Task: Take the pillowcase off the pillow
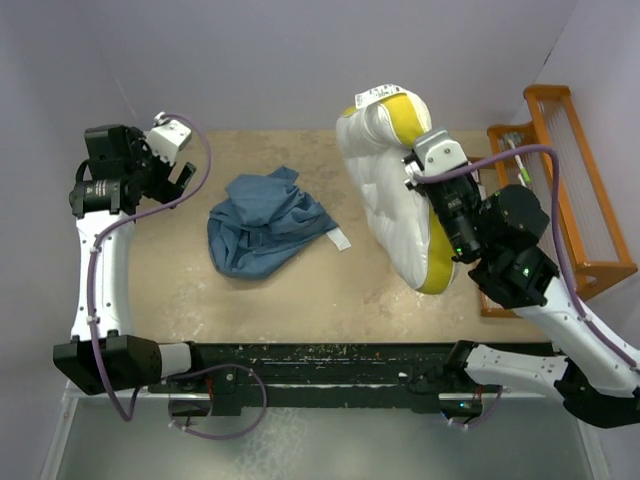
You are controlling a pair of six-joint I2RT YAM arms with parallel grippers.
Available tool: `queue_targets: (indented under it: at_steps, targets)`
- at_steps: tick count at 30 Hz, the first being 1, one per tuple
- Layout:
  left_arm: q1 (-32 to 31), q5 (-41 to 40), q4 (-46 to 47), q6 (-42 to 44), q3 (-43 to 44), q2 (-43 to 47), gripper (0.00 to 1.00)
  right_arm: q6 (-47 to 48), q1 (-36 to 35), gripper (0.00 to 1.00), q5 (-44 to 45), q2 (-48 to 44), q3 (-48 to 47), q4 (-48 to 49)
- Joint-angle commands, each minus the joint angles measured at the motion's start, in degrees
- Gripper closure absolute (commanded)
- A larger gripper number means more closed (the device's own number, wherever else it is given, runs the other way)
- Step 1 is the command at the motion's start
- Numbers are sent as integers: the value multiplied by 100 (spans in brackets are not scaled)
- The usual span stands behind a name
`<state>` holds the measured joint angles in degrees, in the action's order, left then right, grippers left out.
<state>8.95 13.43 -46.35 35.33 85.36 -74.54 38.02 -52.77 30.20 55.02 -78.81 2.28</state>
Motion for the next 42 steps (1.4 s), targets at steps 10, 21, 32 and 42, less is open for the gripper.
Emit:
queue_targets:
  at_steps: [10, 21, 32, 42]
  targets:
    - [201, 397, 300, -640, -1507, 1178, 1, 123, 326, 100, -1255, 1163, 174, 215]
    - [516, 501, 1043, -1162, -2047, 1605, 1, -2413, -407, 87, -2568, 2713, 2326, 470]
    - [519, 1398, 2489, -2090, -3297, 1281, 1, -4841, 399, 0, -734, 1065, 3893, 2135]
    - [511, 2000, 4831, -2411, -5370, 1774, 1, -5143, 443, 0, -243, -321, 4435, 968]
